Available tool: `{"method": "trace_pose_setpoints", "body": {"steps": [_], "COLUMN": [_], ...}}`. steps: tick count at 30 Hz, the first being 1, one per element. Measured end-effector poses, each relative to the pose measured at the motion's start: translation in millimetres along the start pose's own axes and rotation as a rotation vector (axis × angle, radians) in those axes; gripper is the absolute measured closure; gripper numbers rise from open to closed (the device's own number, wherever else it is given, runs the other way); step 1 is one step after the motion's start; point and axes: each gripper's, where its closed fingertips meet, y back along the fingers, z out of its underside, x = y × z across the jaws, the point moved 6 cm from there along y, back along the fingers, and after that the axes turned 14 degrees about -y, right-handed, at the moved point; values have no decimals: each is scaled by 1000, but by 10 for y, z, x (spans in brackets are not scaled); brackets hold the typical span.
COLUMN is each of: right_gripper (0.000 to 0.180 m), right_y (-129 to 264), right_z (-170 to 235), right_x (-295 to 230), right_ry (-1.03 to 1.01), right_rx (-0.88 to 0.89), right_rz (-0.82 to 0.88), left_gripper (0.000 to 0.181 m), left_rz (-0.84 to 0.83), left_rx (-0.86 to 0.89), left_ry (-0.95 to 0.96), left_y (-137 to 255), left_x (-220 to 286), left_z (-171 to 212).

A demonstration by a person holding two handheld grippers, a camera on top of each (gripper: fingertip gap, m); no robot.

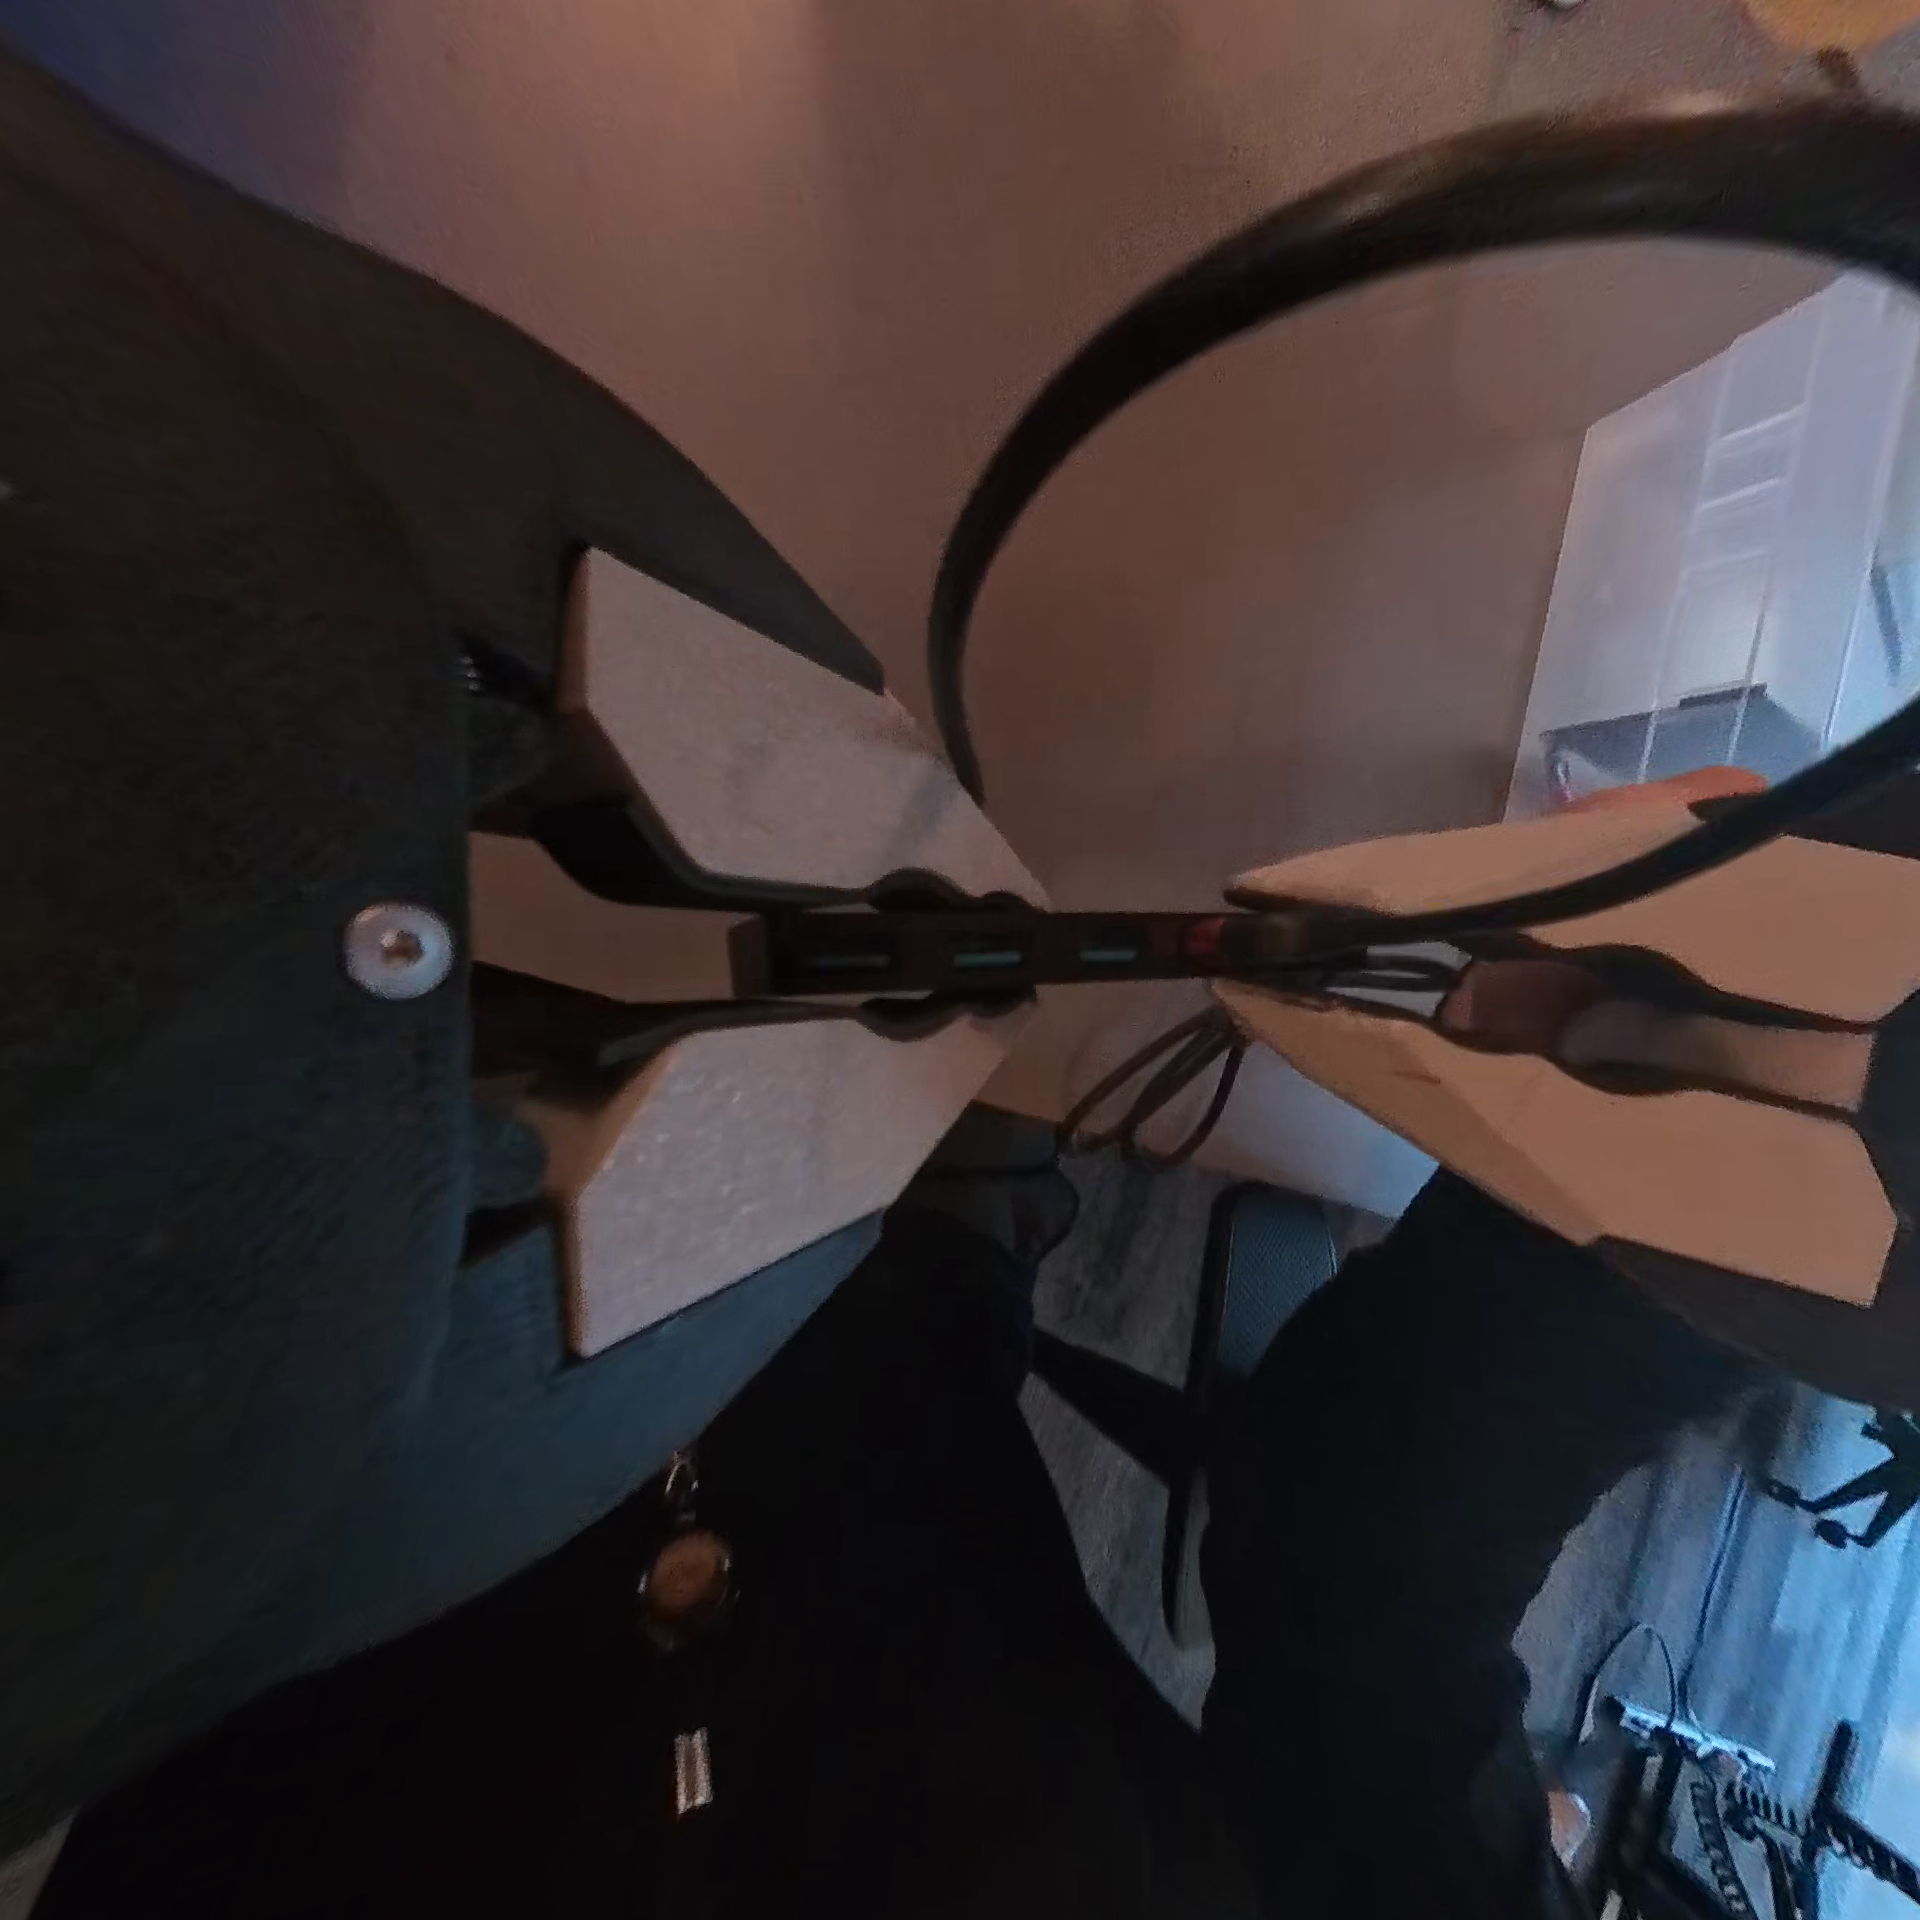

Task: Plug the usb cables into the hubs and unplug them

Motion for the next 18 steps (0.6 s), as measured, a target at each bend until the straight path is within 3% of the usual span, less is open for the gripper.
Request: {"method": "trace_pose_setpoints", "body": {"steps": [7, 9, 12, 18], "right_gripper": [175, 174, 175, 174], "right_y": [75, 77, 24, 14], "right_z": [-33, -38, 5, 5], "right_x": [1, -19, -19, -12], "right_ry": [-37, -48, -33, -67], "right_rx": [42, 60, 24, 64], "right_rz": [-39, -79, -72, -123], "left_gripper": [173, 162, 172, 171], "left_rz": [-35, 11, -66, -39], "left_rx": [72, 115, 46, 139], "left_ry": [-13, -6, -57, -24], "left_y": [-58, -134, -258, -233], "left_x": [-9, 46, 23, 33], "left_z": [-91, -146, -79, -120]}}
